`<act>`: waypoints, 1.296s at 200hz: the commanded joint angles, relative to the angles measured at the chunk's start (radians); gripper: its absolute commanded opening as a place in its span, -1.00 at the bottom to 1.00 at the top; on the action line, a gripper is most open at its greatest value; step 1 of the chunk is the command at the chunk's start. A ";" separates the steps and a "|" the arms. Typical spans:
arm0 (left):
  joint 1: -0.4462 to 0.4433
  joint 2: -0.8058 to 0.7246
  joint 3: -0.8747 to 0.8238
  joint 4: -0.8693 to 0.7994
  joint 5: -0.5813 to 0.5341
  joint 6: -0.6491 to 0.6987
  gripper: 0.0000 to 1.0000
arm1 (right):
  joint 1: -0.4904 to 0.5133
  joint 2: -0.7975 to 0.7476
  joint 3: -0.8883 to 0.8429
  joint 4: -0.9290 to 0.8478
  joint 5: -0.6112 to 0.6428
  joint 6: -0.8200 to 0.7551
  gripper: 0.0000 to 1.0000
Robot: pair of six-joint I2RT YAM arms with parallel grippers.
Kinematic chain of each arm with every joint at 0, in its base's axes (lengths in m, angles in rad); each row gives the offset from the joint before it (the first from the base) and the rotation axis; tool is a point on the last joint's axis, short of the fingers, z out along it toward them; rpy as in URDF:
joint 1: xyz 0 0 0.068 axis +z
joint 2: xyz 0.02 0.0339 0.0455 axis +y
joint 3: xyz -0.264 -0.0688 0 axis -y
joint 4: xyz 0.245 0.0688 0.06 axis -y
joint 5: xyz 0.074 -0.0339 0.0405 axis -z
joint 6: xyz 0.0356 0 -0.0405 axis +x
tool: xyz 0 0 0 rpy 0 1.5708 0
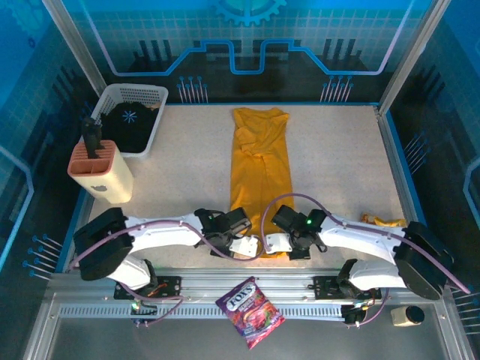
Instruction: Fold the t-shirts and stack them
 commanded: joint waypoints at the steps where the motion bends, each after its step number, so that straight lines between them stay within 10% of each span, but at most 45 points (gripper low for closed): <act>1: -0.034 -0.119 -0.005 -0.070 -0.044 -0.080 -1.00 | 0.028 -0.073 0.015 -0.079 -0.006 -0.006 -1.00; 57: -0.066 -0.309 0.019 -0.147 -0.160 -0.184 -1.00 | 0.058 -0.269 0.089 -0.234 0.044 0.031 -1.00; 111: 0.029 -0.358 0.052 -0.018 -0.239 -0.125 -1.00 | -0.033 -0.289 0.162 0.036 0.339 0.039 -1.00; 259: 0.465 0.168 0.387 0.372 -0.019 0.120 -1.00 | -0.378 0.225 0.358 0.647 0.372 -0.064 -1.00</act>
